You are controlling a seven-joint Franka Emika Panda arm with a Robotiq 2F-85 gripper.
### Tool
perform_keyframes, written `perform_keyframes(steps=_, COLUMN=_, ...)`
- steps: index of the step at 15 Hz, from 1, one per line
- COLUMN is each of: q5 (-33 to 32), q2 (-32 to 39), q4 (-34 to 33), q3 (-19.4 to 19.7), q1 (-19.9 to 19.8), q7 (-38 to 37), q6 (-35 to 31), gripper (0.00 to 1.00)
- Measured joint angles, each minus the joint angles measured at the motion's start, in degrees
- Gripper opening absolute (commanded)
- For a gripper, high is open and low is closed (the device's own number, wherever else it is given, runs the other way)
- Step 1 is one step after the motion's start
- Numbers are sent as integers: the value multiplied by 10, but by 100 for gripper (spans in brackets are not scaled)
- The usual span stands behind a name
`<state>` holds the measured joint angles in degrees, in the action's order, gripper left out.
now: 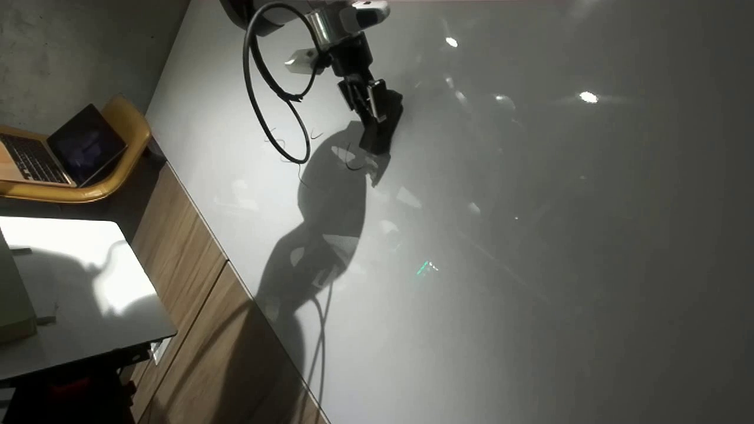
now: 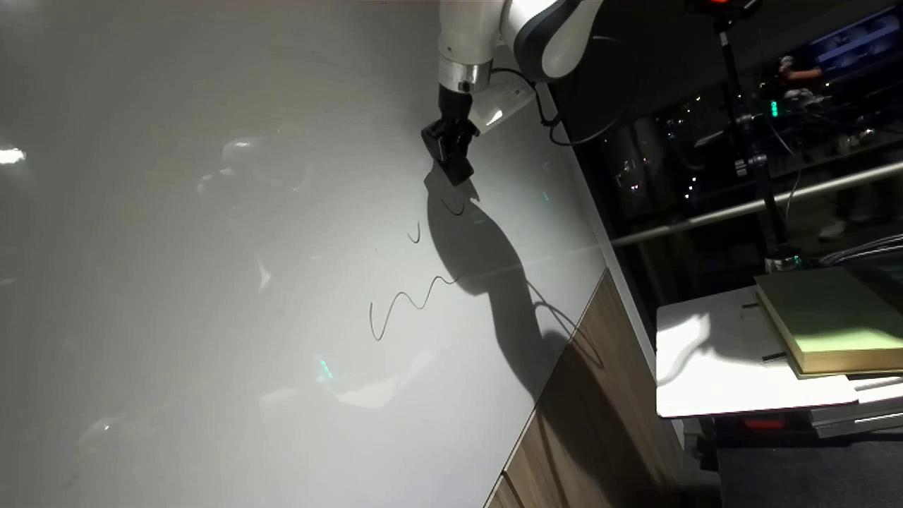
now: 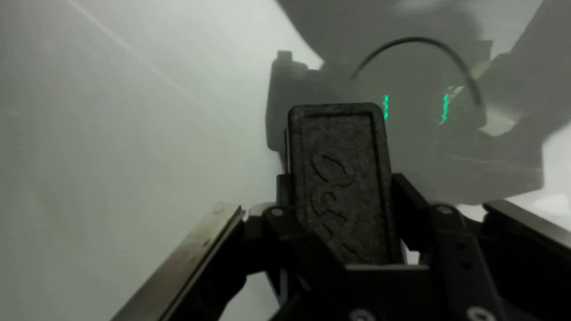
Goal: Use the eraser to wipe the table.
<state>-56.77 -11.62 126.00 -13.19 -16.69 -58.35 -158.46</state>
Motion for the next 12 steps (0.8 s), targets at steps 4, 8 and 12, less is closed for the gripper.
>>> perform_keyframes(steps=4, q5=0, q2=2, q4=0, q3=44, q1=-22, q7=9, q6=-27, gripper=29)
perform_keyframes(steps=8, q5=0, q2=21, q4=15, q3=43, q1=-20, q7=-3, q6=-38, gripper=29)
perform_keyframes(steps=12, q5=-2, q2=55, q4=28, q3=30, q1=-9, q7=-27, q6=-44, gripper=29)
